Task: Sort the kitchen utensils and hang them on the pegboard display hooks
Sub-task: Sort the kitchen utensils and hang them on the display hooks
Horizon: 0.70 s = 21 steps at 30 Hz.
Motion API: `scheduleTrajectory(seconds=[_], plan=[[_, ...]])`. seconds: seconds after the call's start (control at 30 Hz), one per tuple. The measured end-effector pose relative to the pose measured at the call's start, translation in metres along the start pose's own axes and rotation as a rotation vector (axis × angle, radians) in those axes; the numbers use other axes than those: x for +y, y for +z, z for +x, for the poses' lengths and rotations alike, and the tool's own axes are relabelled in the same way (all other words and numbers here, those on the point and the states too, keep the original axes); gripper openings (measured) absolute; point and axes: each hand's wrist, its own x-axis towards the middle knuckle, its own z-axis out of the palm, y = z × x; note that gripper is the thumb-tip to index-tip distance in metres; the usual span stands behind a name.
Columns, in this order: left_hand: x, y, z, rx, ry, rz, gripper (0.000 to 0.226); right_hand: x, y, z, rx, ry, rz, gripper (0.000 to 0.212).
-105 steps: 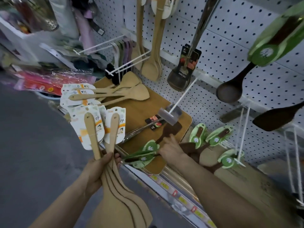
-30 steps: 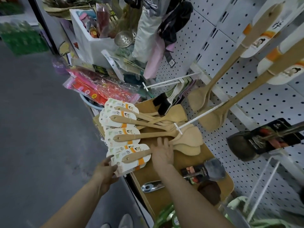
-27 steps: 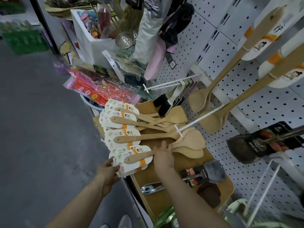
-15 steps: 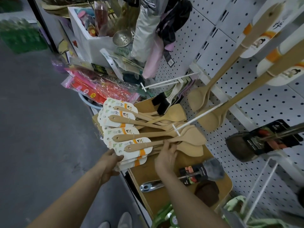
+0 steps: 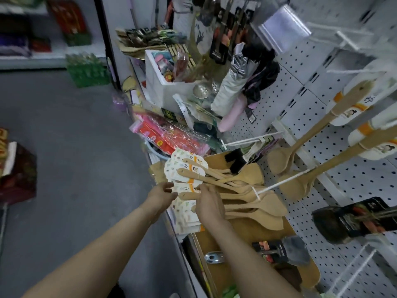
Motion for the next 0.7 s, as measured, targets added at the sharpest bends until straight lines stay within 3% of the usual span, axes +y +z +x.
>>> scheduleTrajectory(seconds=[0.17,0.53,0.7], plan=[[0.029,-0.076,0.01,0.041,0.147,0.099,0.029,-0.082,-0.015,0.027,0.029,-0.122,-0.012,0.042],[0.113,-0.276,0.036,0.178,0.444,0.328,0.026,-0.29,-0.056,0.082,0.158,-0.391,0.038,0.04],[0.146,-0.351,0.054,0.258,0.508,0.415,0.025,-0.363,-0.064,0.115,0.22,-0.431,0.003,0.034]])
